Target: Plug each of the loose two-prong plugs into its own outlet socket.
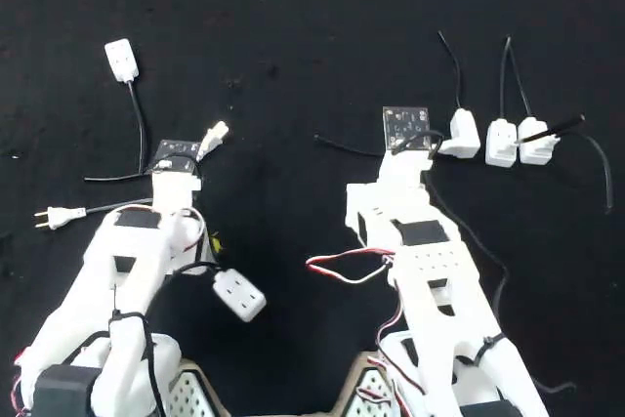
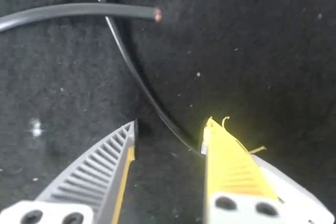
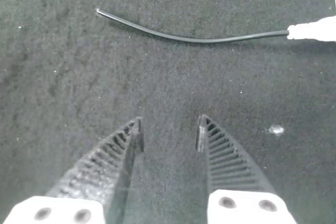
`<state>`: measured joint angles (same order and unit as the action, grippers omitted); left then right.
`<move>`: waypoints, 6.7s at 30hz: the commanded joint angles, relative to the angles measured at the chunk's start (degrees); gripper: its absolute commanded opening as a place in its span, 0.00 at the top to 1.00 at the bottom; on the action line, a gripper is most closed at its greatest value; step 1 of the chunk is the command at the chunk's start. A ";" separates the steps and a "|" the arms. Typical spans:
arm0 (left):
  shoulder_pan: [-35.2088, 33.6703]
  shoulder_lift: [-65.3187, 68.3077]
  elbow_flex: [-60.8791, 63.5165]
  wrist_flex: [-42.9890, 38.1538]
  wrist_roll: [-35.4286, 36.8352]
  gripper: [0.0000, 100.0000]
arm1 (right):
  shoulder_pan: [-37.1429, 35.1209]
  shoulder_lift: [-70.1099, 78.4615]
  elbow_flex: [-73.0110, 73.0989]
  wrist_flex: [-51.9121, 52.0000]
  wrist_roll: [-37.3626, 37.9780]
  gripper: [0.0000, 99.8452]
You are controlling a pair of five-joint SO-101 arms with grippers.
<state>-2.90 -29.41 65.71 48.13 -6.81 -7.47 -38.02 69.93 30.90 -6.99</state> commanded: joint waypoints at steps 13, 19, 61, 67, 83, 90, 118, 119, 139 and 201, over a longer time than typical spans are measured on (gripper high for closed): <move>-4.62 -0.44 -18.59 18.02 -6.51 0.79 | 0.70 -1.89 -3.12 -0.35 -0.53 0.83; -4.35 0.26 -21.41 32.44 -27.60 0.80 | 0.70 -1.89 -3.12 -0.35 -0.53 0.83; 23.34 9.49 -11.47 -8.09 0.70 0.80 | 9.14 -1.89 -4.26 -0.44 -5.63 0.83; 23.08 9.41 -22.20 6.86 0.62 0.80 | 9.05 -1.89 -4.26 -0.44 -5.63 0.83; 8.66 20.66 -28.88 2.11 5.10 0.80 | 9.05 -1.89 -4.35 -0.44 -5.63 0.83; 10.07 25.23 -28.88 -6.95 5.54 0.80 | 9.05 -1.89 -4.35 -0.44 -5.54 0.83; -3.91 15.38 -16.40 6.59 -7.65 0.80 | 9.05 -1.89 -4.62 -0.44 -5.36 0.83; -4.53 13.63 -16.22 6.59 -7.91 0.80 | 9.05 -1.89 -4.62 -0.44 -5.36 0.83; -28.97 -2.55 -20.70 15.21 -8.18 0.79 | 9.05 -1.89 -4.44 -0.44 -5.36 0.83; -44.26 45.98 -52.35 7.12 12.84 0.97 | 8.97 -1.89 -4.44 -0.44 -5.36 0.83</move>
<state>-46.51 15.87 16.04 53.76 5.23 0.88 -38.02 68.62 30.90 -12.26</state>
